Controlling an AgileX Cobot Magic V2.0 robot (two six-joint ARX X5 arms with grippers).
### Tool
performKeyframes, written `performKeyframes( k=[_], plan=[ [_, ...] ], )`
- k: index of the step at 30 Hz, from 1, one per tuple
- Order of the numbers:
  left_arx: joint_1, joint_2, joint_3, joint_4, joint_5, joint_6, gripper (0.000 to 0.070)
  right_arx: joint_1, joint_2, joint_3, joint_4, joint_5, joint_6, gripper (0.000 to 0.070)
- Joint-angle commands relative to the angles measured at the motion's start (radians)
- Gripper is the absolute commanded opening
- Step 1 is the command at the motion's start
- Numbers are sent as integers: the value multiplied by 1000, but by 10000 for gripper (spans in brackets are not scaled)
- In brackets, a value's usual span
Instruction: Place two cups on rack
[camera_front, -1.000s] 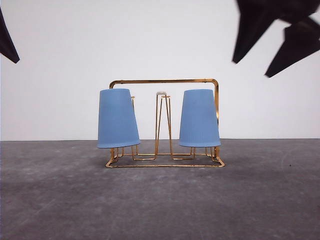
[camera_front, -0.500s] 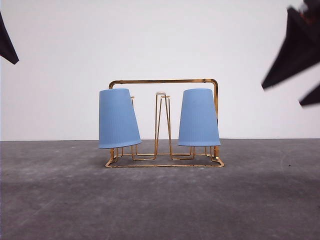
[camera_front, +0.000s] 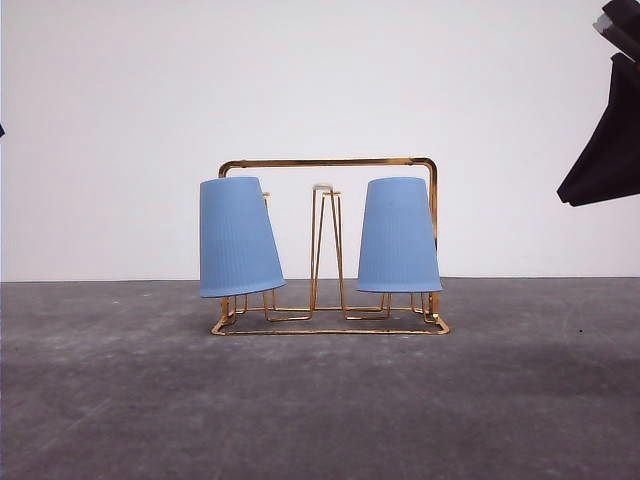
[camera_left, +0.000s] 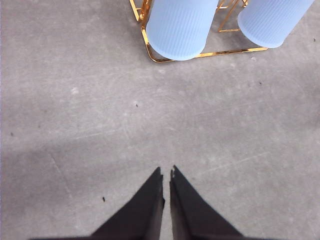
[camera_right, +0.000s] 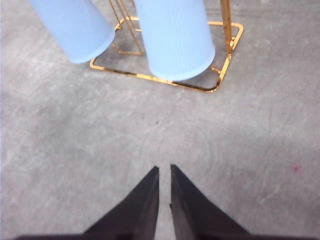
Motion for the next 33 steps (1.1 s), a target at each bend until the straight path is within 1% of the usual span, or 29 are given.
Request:
performKeyframes(
  k=[1,9,12,15,18,21,24,29,33],
  plan=[
    [-3,3,17,8,0,18,0,5,4,10,13,0,7,32],
    [-3,2,17,8,0,18,0,5,4,10,14,0,7,32],
    [7,-40,-2,24,-5,57,0,5,4,10,14,0,7,32],
    [33,-145,-107,142,-8,79,0,5,4,10,15,0,7,32],
    [84,-295,-279,362,-23,131,0,5,4,10,15,0,7,32],
    [150,-444,-446,568,-37,159,0,5,4,10,15,0,7,32],
    [218,-566,-565,668,-38,160,0,5,4,10,15,0,7,32],
    [292,-694,-675,636,-37,161,0,5,4,10,15,0,7,32],
    [307,-758,-736,608,-38,161,0,5,4,10,15,0,7,32]
  ],
)
